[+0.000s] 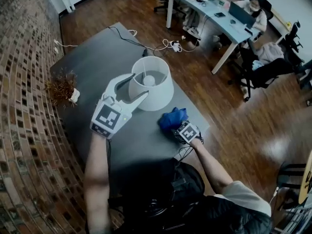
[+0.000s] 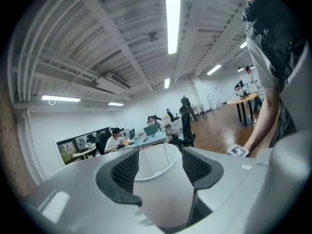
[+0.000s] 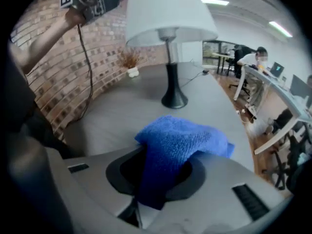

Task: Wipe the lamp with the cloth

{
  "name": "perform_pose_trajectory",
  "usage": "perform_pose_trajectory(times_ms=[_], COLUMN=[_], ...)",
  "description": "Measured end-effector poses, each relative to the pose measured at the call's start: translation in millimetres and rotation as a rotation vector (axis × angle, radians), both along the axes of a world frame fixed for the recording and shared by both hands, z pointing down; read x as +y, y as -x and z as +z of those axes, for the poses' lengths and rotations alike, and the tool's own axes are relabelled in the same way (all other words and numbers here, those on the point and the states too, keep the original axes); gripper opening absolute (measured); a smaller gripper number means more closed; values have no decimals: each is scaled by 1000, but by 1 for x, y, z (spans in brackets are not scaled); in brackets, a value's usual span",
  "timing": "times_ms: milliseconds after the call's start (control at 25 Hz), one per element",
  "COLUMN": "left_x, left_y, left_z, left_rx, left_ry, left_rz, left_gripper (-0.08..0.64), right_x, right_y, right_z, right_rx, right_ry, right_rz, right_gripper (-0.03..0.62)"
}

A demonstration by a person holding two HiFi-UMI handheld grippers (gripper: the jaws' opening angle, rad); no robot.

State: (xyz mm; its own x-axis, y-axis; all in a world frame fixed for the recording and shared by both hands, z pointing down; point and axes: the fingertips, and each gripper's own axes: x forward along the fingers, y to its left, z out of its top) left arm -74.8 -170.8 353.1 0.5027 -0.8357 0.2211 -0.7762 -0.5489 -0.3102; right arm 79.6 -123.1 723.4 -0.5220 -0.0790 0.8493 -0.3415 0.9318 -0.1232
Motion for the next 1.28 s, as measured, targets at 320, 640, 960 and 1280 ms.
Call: perform_pose_trajectory(times_ms=[320, 640, 960, 1280], left_x=[128, 179, 199, 211], left_y=[114, 88, 96, 105], left_z=[48, 51, 47, 42], left_rx=[764, 1097, 1089, 1063], left_ry=[-27, -85, -68, -69], left_rz=[-80, -2, 16, 31], left_gripper=[251, 244, 244, 244], right_x=[45, 43, 62, 40], right_y=[27, -25, -13, -14], right_z=[7, -90, -62, -172], right_rx=[28, -62, 163, -278], right_ry=[65, -120, -153, -236], right_rz=[-57, 97, -25, 250], right_gripper=[210, 206, 215, 194])
